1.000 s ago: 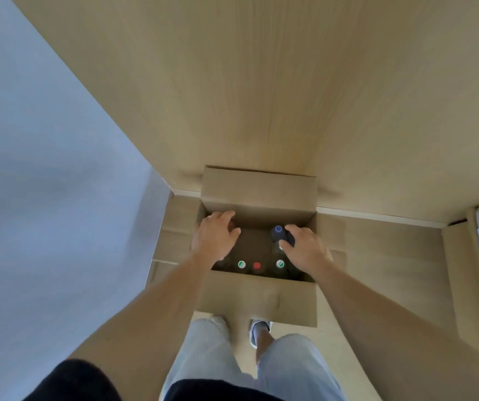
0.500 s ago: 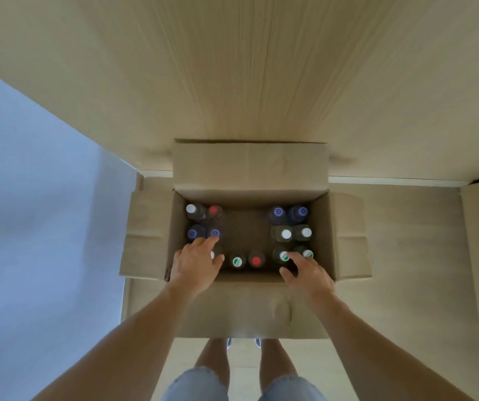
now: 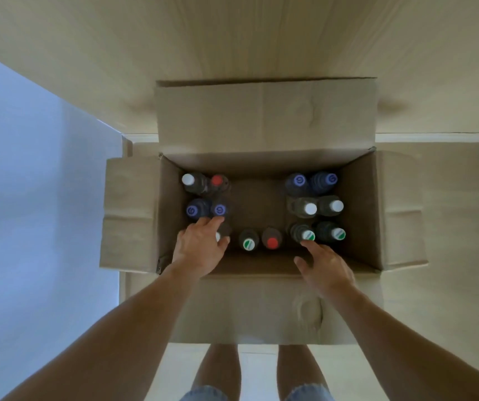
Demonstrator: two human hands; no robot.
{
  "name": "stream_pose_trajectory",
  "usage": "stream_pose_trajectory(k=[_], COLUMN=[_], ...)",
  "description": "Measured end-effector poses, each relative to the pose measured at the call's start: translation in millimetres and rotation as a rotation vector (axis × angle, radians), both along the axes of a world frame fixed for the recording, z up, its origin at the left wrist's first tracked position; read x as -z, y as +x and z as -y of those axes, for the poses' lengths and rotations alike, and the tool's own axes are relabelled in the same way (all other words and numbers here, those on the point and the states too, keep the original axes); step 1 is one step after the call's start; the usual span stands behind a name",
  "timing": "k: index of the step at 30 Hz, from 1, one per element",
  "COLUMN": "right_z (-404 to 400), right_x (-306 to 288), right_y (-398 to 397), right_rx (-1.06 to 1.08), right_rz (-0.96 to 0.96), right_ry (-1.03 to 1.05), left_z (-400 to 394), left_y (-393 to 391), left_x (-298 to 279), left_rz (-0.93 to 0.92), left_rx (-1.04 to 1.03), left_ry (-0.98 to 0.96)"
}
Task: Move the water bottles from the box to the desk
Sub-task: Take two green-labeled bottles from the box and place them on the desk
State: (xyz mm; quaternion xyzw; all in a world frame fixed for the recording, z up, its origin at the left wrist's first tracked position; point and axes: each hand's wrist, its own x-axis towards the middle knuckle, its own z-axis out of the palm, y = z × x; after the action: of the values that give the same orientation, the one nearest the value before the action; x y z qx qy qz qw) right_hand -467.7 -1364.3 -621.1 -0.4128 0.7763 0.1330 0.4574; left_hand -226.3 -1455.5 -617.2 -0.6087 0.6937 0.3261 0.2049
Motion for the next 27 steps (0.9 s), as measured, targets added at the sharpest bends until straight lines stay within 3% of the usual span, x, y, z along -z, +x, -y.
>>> stream_pose_trajectory(k=[10,27], right_z=[4.1,23.6], right_x=[26.8,69.0], right_y=[-30.0,-37.9], right_rx=[-0.042,-0.105], right_rz=[-0.042,0.006], right_ry=[0.007,0.032], left_z=[-6.1,-11.5], left_y=[-39.4,-34.2], left_x=[37.2,77.3], left_rz=[-0.027,0.000], left_rx=[0.092,0.075], left_ry=[0.048,0.138])
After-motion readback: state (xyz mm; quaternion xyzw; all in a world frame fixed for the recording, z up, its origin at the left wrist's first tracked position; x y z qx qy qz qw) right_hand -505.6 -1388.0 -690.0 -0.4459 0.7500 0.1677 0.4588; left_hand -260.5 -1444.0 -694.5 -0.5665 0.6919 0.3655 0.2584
